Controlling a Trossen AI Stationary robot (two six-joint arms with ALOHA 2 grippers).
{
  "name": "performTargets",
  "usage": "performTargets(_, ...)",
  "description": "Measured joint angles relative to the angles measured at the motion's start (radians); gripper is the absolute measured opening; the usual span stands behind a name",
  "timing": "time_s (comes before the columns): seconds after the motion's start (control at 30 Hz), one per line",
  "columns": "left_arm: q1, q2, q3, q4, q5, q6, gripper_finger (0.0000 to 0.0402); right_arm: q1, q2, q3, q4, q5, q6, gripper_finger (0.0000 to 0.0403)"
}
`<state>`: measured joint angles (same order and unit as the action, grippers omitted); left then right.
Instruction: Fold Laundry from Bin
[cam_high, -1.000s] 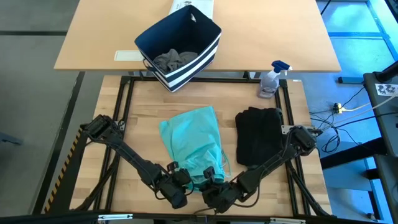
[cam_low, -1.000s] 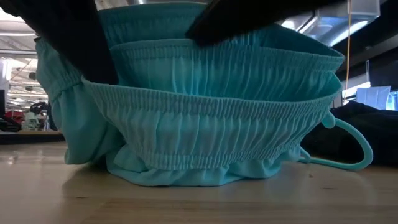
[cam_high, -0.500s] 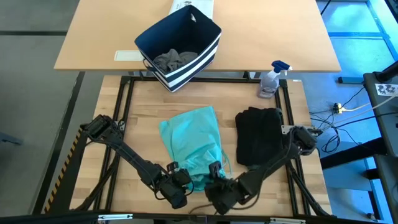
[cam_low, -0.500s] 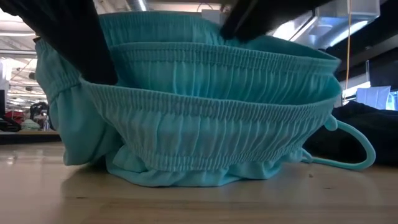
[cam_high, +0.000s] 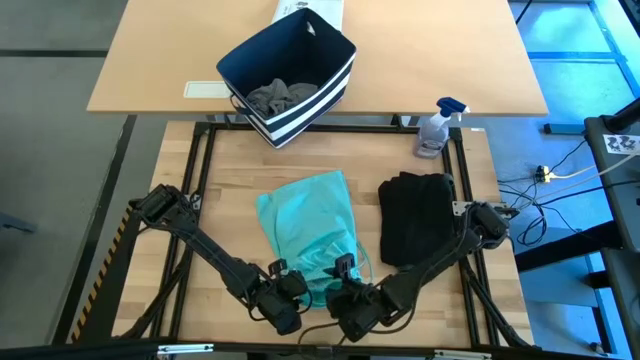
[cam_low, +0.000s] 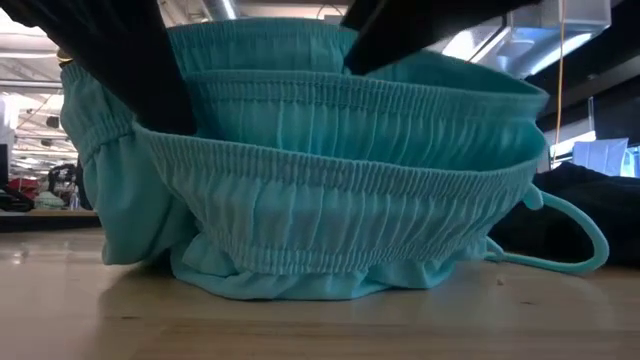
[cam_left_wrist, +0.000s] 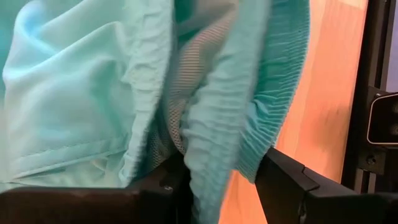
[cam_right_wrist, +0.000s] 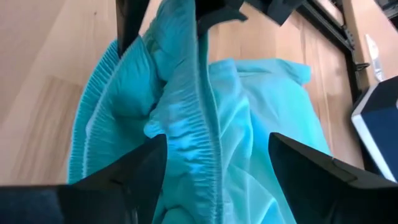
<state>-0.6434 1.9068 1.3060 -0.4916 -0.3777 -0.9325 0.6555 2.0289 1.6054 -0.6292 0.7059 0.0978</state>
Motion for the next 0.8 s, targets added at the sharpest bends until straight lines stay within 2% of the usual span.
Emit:
performTargets(0.13,0.000,0.000,0.000,0.000,-0.005,0.009,0.0140,0.006,0.000,0.011,0.001,0.027,0.001,0.0279)
performTargets(0.33,-0.006,0.000,0.000,0.007,-0.004,0.137,0.0140,-0.020,0.000,-0.009,-0.001,-0.013,0.008,0.0285)
performTargets(0.57,0.003,0.001,0.028,0.023,0.148,0.262,0.0140,-0.037,0.001,-0.016,-0.005,-0.043,0.010,0.0285)
performTargets(0.8,0.003,0.002,0.080,0.002,0.161,0.328,0.0140,-0.057,0.001,-0.016,-0.009,-0.094,0.010,0.0285)
